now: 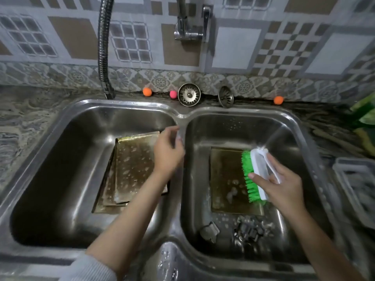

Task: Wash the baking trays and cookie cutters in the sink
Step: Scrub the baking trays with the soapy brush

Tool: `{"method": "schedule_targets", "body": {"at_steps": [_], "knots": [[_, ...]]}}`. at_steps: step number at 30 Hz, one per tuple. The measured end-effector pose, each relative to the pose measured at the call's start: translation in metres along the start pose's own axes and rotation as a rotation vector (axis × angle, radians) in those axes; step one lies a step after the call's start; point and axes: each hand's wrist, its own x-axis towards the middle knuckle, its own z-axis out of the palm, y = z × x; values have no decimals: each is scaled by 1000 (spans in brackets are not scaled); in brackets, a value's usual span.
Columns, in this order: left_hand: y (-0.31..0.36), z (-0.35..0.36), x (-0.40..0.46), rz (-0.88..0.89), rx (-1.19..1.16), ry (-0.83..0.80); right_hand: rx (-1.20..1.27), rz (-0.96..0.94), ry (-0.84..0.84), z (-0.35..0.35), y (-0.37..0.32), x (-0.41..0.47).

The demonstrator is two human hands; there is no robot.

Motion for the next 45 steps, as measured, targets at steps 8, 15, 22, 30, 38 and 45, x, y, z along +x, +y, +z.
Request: {"method": "schedule_targets", "body": {"at_steps": [8, 15, 22, 30, 38, 45], "knots": [[-42, 118, -65, -553, 360, -645, -105, -89, 33, -65, 0, 5], [-52, 142, -84, -359, 601, -540, -120, -151, 200, -163, 6, 16], [-15, 148, -91, -239, 598, -333, -375, -59, 119, -239, 19, 39], [43, 159, -106, -101, 465, -270, -642, -11, -70, -241, 49, 50], [80, 142, -122, -238, 299, -213, -934, -22, -100, -234, 45, 51], [96, 124, -130, -305, 77, -69, -781, 1, -112, -234, 43, 50]]}}
